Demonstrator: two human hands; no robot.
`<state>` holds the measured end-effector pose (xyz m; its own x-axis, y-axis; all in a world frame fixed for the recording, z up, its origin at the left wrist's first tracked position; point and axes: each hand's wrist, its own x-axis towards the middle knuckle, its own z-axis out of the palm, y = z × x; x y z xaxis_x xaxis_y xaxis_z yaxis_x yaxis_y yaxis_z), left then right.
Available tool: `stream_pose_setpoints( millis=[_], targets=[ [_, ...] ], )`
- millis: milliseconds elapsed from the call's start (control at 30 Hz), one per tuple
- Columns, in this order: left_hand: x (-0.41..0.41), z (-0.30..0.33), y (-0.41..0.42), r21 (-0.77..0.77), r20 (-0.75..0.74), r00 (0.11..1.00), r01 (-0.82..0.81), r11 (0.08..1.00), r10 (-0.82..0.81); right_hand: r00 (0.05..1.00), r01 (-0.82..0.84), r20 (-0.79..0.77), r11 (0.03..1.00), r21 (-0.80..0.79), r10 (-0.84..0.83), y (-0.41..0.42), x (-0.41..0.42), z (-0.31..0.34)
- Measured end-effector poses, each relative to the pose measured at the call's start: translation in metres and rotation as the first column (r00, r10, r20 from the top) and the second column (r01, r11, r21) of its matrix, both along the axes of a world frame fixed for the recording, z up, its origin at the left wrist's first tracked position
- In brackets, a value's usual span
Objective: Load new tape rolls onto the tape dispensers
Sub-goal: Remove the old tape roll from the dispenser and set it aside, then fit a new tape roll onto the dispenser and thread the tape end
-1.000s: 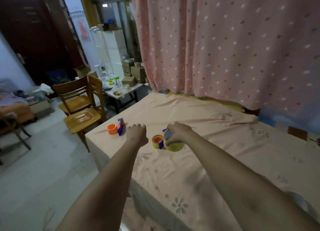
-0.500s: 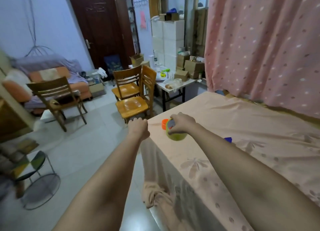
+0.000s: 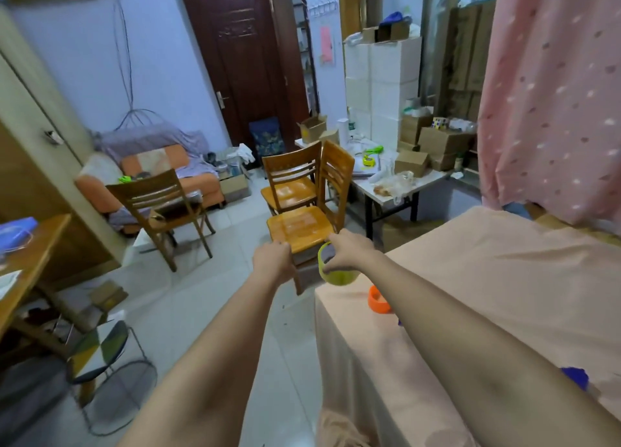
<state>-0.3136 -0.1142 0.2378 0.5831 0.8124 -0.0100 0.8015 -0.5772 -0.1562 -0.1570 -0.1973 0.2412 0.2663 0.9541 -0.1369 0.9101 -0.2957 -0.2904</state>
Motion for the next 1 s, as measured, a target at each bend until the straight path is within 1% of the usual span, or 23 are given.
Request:
stream_pose_setpoints(
  millis=[100, 200, 333, 433, 500, 600, 667, 733, 800, 900, 1000],
  targets=[
    [0.023, -0.003, 0.040, 0.020, -0.006, 1.000, 0.001, 1.000, 0.000, 0.999, -0.016, 0.028, 0.999, 0.034, 0.015, 0.044, 0.020, 0.000],
    [0.040, -0.015, 0.075, -0.001, -0.033, 0.999, 0.004, 1.000, -0.004, 0.999, -0.021, 0.037, 1.000, -0.006, 0.021, 0.078, 0.035, -0.011],
    [0.074, -0.027, 0.126, -0.021, -0.049, 0.996, 0.067, 0.998, -0.068, 1.000, 0.024, 0.014, 0.999, -0.039, -0.023, 0.122, 0.065, -0.027],
    [0.108, -0.038, 0.166, -0.036, -0.075, 0.989, 0.127, 0.991, -0.129, 0.995, 0.096, -0.004, 0.993, -0.071, -0.096, 0.151, 0.087, -0.041],
    [0.136, -0.044, 0.195, -0.029, -0.066, 0.976, 0.205, 0.978, -0.207, 0.988, 0.152, -0.004, 0.984, -0.090, -0.153, 0.168, 0.103, -0.048],
    [0.179, -0.053, 0.226, -0.062, -0.059, 0.940, 0.333, 0.941, -0.337, 0.948, 0.314, -0.026, 0.946, -0.086, -0.317, 0.184, 0.128, -0.054],
    [0.217, -0.059, 0.244, -0.068, -0.086, 0.882, 0.459, 0.886, -0.464, 0.892, 0.449, -0.024, 0.891, -0.071, -0.451, 0.188, 0.143, -0.055],
    [0.237, -0.063, 0.246, -0.083, -0.095, 0.848, 0.515, 0.853, -0.521, 0.854, 0.518, -0.033, 0.854, -0.056, -0.520, 0.181, 0.152, -0.053],
    [0.265, -0.068, 0.244, -0.098, -0.086, 0.785, 0.606, 0.789, -0.614, 0.795, 0.605, -0.030, 0.795, -0.042, -0.606, 0.174, 0.160, -0.055],
    [0.300, -0.083, 0.220, -0.116, -0.096, 0.671, 0.726, 0.678, -0.735, 0.674, 0.738, -0.035, 0.674, -0.030, -0.738, 0.146, 0.168, -0.063],
    [0.317, -0.092, 0.189, -0.141, -0.078, 0.564, 0.810, 0.569, -0.822, 0.572, 0.819, -0.028, 0.573, -0.034, -0.820, 0.116, 0.169, -0.070]
  ],
)
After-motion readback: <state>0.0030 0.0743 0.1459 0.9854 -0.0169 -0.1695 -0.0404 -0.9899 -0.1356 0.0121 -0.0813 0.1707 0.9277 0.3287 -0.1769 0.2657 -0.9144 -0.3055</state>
